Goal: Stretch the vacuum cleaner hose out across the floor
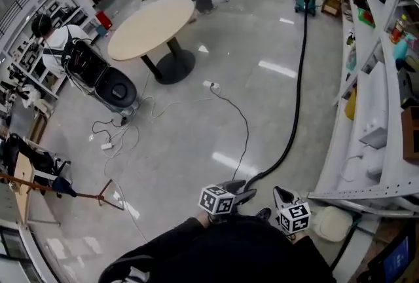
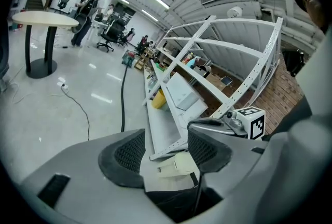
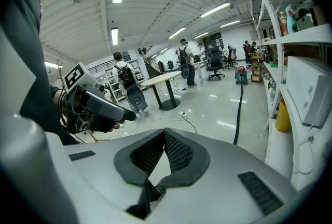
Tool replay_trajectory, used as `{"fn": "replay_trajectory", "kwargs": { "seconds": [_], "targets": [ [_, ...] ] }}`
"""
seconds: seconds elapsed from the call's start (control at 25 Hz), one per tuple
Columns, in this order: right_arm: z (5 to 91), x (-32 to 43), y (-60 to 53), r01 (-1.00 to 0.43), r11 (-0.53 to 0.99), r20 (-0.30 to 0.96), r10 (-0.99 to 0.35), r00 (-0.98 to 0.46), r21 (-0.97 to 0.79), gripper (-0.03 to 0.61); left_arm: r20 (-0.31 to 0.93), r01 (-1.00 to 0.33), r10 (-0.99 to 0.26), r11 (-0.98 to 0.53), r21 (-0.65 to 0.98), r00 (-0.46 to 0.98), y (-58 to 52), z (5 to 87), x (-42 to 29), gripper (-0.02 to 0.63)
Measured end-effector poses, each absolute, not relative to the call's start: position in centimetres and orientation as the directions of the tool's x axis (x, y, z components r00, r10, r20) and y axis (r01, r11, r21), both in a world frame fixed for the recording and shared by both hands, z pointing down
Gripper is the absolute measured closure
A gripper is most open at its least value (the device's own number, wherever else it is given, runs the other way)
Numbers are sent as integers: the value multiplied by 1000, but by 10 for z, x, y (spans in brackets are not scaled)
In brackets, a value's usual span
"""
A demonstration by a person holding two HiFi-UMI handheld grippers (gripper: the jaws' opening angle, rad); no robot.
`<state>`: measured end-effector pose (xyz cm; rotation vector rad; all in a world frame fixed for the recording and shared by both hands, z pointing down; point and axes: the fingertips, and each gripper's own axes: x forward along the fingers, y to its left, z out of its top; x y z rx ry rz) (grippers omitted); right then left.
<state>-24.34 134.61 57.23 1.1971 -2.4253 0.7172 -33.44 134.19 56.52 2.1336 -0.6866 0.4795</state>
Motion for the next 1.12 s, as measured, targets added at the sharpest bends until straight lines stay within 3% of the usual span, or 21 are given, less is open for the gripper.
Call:
{"fn": "replay_trajectory", "kwargs": {
  "seconds": [0.32,0.88,1.12],
  "targets": [
    [561,-273,1307,-823,507,513,-650,-560,-257,563,497,-604,-348,-526,599,795,1304,551,-373,344],
    [562,-265,1327,-865,407,522,-690,-501,-293,563,525,-523,-203,-623,582,827,1313,555,-354,344],
    [584,-257,1349,-850,359,547,-653,-524,-386,563,567,-587,-232,-552,592,790,1323,563,-362,344]
  ]
}}
